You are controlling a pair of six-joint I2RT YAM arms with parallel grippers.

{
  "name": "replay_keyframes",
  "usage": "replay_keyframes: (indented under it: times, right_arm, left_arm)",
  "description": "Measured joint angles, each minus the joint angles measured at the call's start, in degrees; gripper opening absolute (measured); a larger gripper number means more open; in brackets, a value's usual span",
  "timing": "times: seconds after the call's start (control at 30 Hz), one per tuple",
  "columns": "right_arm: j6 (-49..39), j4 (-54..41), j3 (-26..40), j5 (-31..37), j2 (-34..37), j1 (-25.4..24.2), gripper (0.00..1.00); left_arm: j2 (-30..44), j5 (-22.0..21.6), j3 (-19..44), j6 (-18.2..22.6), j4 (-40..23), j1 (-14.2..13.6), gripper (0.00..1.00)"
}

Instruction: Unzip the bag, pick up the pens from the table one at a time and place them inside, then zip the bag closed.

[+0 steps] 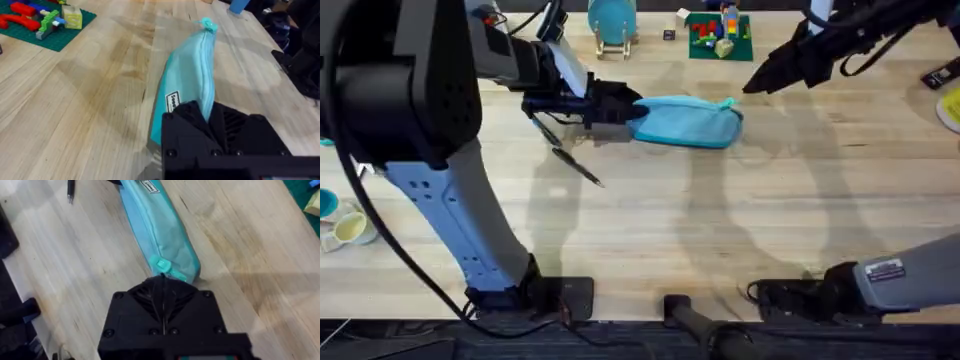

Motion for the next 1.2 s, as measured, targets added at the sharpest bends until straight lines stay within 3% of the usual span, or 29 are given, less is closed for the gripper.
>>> replay_keyframes:
  times: [0.6, 1.2]
  right_arm:
    - [0.17, -0.26, 0.0, -1.78, 0.0, 0.38, 0.03]
    - [0.17, 3.48, 0.0, -4.3, -0.04, 9.89, 0.03]
  left_arm:
    - [0.0, 0.0, 0.0, 0.0, 0.0, 0.0, 0.042]
    - [0.0, 0.0, 0.0, 0.0, 0.0, 0.0, 0.042]
